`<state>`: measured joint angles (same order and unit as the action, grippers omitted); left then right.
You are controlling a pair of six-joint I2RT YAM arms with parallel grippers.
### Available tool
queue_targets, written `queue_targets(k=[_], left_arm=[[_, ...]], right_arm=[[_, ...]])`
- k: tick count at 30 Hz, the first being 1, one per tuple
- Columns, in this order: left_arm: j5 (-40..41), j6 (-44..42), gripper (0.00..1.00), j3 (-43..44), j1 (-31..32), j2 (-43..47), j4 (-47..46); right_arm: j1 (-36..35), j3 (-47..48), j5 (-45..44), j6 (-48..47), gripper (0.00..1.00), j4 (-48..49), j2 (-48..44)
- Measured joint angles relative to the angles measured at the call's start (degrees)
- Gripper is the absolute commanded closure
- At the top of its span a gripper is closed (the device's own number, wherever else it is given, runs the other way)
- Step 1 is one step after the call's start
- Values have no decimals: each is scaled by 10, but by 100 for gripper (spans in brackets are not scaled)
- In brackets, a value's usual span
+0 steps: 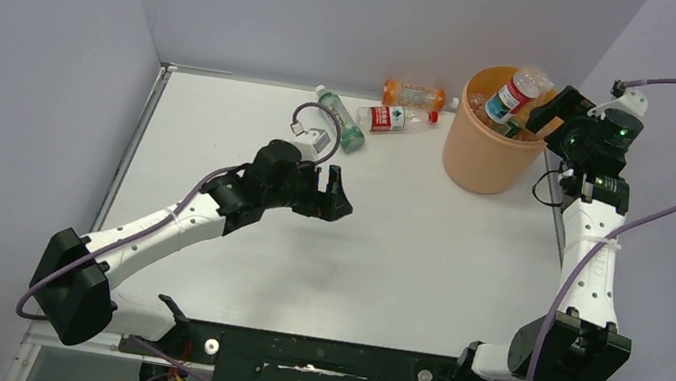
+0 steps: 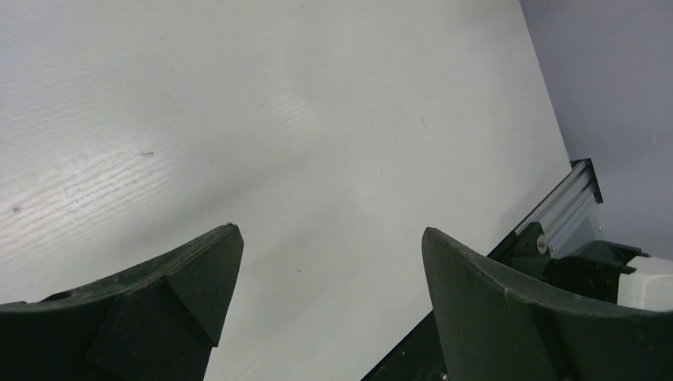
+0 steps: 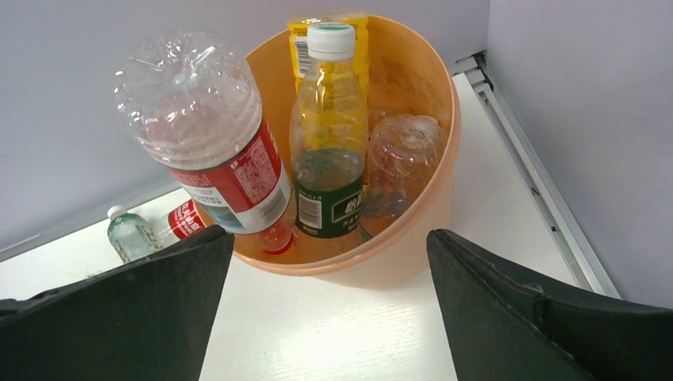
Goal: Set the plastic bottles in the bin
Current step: Pick up the plastic bottle at the center of the board.
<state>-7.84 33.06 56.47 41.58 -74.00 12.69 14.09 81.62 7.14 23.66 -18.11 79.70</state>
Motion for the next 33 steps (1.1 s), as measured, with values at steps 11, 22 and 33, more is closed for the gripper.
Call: queue_targets(k=[11, 22, 33], left_arm=[[12, 18, 16, 91, -102, -123, -35], [5, 28, 16, 124, -140, -214, -71], [-2, 56, 16, 166, -204, -287, -110]], right_arm=[[4, -107, 42, 52, 3, 5, -81], [-107, -299, 103, 112, 2, 22, -223], [-301, -509, 88, 173, 2, 46, -348]])
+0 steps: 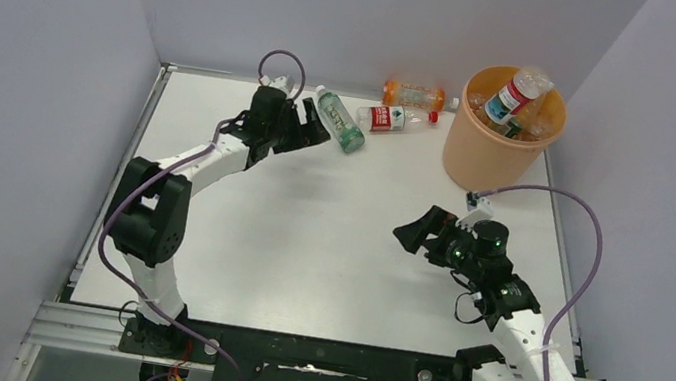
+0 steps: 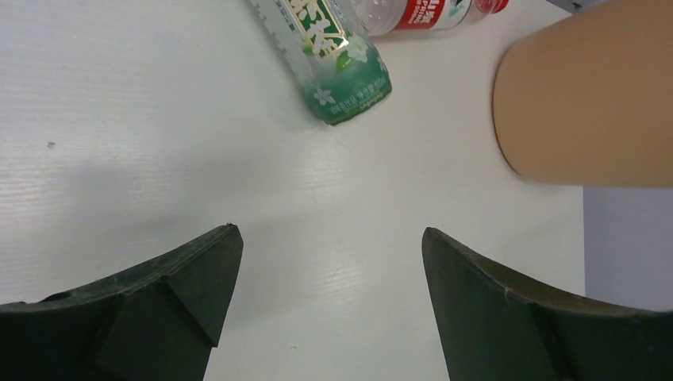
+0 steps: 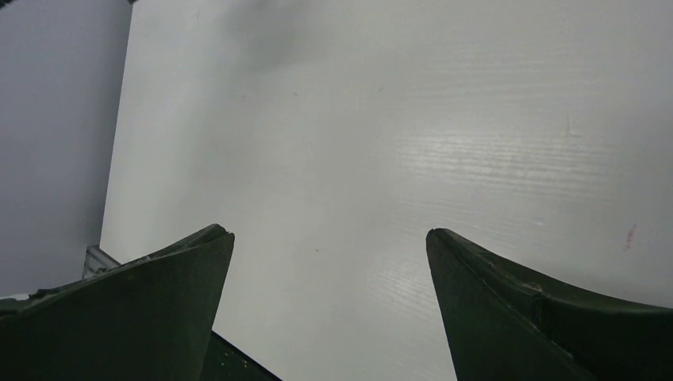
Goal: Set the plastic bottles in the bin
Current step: Pick up the plastic bottle at the center of the board.
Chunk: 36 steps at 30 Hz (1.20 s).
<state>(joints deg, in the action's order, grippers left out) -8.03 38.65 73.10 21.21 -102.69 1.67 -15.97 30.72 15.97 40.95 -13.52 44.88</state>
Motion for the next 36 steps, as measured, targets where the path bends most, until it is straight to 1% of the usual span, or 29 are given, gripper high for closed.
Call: queue_targets(k=[4, 10, 21, 27, 36], left_arm=[[-2, 12, 16, 38, -14, -45, -10], [-21, 26, 16, 130, -16, -131, -6], [-15, 30, 16, 163, -28, -172, 21], [-12, 38, 16, 221, -38, -221, 26], [-26, 74, 16, 313, -35, -307, 28]], right_arm=[[-36, -29, -12, 14, 2, 2, -10], [-55, -39, -25, 17, 2, 11, -13], [-65, -40, -42, 16, 2, 11, -12], [-67, -41, -44, 16, 2, 17, 6], [-74, -45, -48, 16, 2, 22, 9]])
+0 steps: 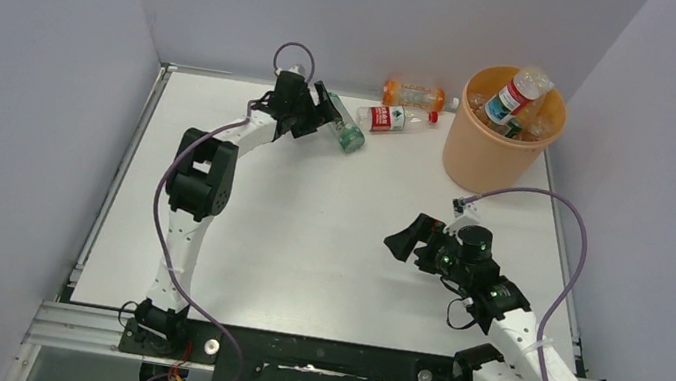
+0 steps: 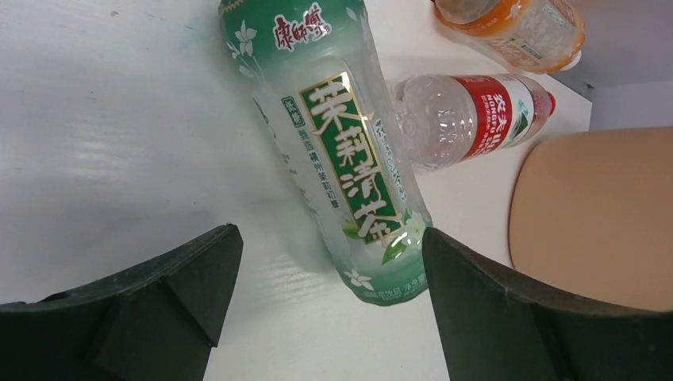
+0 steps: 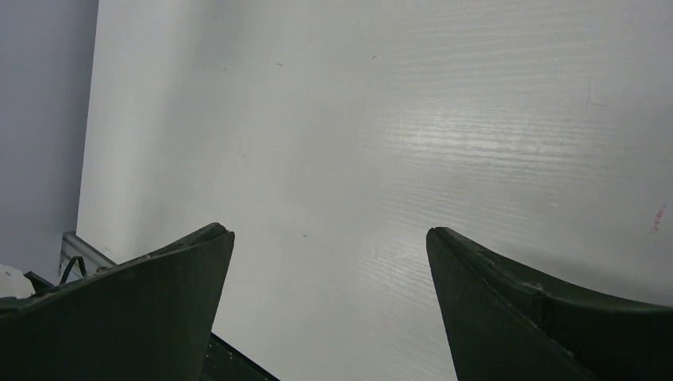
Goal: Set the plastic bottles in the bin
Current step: Pick up the plastic bottle at the center of the board.
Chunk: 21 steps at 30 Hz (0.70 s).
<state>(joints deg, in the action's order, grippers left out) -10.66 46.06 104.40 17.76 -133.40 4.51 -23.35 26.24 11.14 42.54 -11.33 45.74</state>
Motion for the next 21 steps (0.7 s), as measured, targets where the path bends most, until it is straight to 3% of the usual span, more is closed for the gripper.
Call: queue_targets(k=[21], left_arm=[[1, 97, 16, 59, 14, -75, -14]], right_arm=[[-4, 0, -3, 0, 2, 1, -3]])
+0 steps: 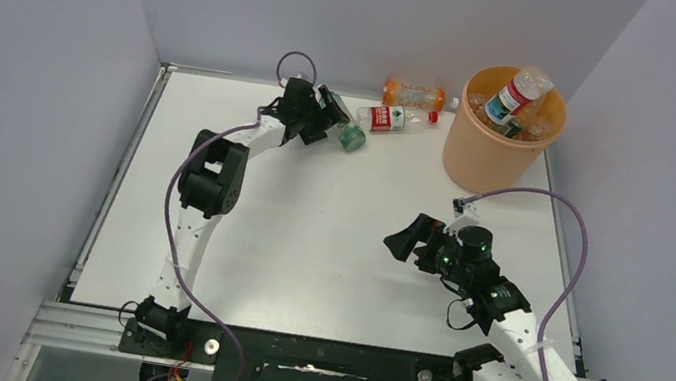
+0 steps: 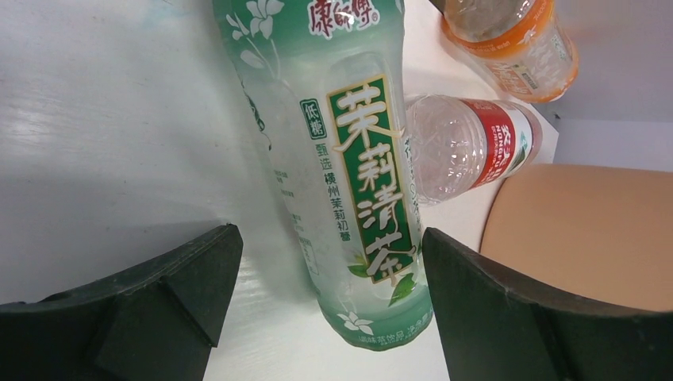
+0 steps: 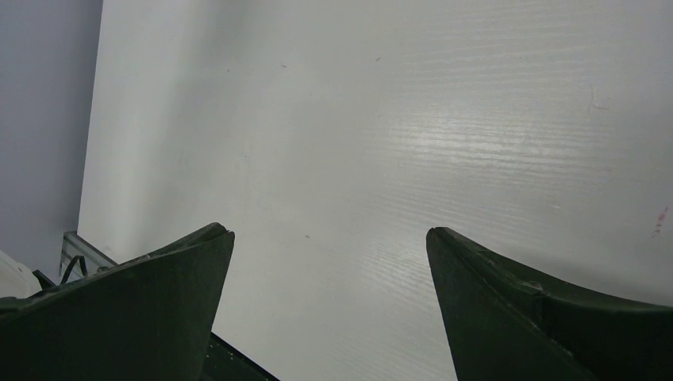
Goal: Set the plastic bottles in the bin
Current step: Pick up the plastic bottle at the center of the board.
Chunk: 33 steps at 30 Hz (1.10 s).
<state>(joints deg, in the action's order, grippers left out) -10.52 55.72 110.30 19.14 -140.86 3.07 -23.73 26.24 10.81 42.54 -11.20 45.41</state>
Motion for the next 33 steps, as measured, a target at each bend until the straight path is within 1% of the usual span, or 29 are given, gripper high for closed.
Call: queue_targets(k=[10, 17, 19, 23, 26, 30, 33], left_arm=[[-2, 37, 16, 21, 0, -25, -32], [-5, 45, 16, 66, 0, -55, -33], [-6, 47, 21, 75, 0, -61, -33], [-7, 47, 42, 78, 0, -65, -31], [-10, 49, 53, 77, 0, -67, -30], [-14, 46, 58, 61, 0, -65, -49], [-15, 45, 59, 25, 0, -48, -71]], right_arm=[[0, -3, -1, 0, 2, 0, -4], [0, -7, -3, 0, 2, 0, -4], [0, -7, -3, 0, 2, 0, -4], [0, -7, -3, -1, 2, 0, -4], [0, -7, -3, -1, 2, 0, -3], [0, -7, -3, -1, 2, 0, -3], [0, -7, -3, -2, 2, 0, -3]])
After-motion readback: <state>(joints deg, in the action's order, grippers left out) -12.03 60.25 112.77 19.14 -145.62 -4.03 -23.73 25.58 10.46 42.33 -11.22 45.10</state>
